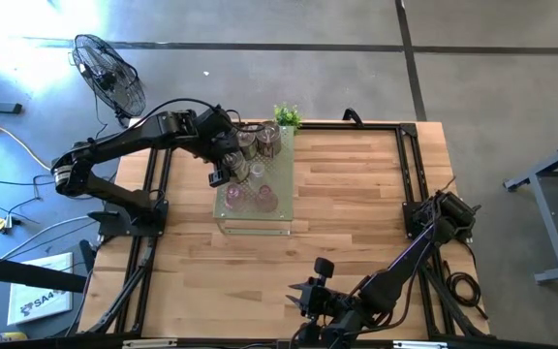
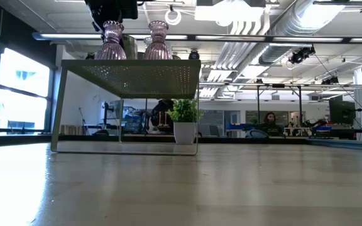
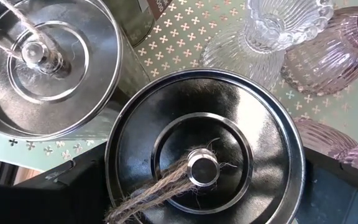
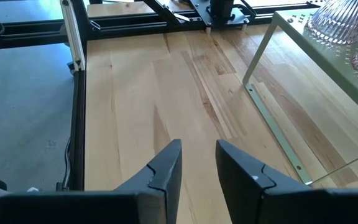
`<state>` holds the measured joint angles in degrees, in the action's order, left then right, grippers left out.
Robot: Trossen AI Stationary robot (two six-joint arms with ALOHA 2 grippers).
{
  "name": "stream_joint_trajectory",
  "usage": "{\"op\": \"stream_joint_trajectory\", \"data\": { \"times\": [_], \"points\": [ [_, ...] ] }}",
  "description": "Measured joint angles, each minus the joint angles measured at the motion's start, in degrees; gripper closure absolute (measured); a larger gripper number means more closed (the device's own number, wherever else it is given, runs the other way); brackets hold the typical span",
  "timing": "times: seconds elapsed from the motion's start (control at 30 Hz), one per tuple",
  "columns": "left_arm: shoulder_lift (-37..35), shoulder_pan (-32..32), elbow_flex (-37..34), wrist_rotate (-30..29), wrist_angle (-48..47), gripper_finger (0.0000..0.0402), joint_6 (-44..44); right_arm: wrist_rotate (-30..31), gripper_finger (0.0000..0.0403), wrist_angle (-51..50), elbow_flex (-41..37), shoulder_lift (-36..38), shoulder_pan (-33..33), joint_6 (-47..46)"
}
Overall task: Pick & Place candle stick holders
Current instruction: Put the brown scented candle on the shelf
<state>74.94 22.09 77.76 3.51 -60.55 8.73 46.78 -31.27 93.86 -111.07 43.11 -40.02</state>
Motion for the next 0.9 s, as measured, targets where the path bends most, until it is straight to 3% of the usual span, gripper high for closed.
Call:
{"op": "stream_joint_trajectory", "data": {
  "times": [0.33,0.9],
  "points": [
    [0.0,0.0,0.0,0.6,0.0,0.0039,0.0,0.0,0.0309,0.0,0.0,0.0,0.0,0.0],
    [-0.1,0.0,0.1,2.5,-3.1,0.0039,7.9,0.0,0.0309,0.0,0.0,0.0,0.0,0.0]
  ]
}}
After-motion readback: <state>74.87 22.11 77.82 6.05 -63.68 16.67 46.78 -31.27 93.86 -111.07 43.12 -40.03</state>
